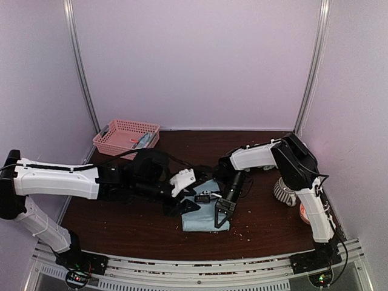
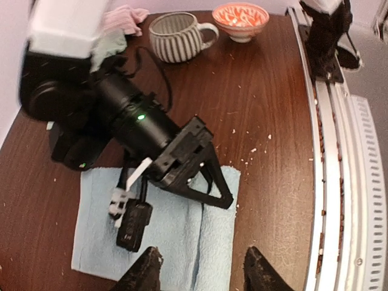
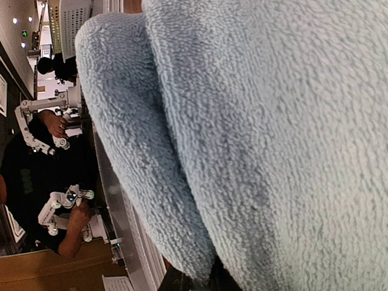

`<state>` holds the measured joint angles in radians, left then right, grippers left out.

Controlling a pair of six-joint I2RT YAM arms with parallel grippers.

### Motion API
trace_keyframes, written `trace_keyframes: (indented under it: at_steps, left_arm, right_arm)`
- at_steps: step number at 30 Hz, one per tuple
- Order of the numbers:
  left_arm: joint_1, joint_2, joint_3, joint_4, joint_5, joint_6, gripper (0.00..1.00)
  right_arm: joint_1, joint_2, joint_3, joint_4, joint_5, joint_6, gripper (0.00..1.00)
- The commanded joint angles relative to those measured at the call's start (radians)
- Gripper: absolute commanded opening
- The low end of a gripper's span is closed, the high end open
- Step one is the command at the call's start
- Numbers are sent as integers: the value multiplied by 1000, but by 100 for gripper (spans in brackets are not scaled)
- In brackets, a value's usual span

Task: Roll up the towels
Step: Roll the towel at the center of the board.

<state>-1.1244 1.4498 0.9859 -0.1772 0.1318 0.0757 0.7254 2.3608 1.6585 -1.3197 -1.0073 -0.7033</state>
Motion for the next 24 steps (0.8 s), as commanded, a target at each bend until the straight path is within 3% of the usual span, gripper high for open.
trace_keyframes:
  at_steps: [1,9,24]
  left_arm:
    - [-85,163,96,-137,-162,199,45]
    - [-124,338,134,-121,-238,279,48]
    - [-191,409,113,-10,-326,301,47]
  right_arm:
    - [0,77,-14,54,145,38,2]
    - [0,80,-11,55,138,50,3]
    - [0,86,-27,52,130,42,3]
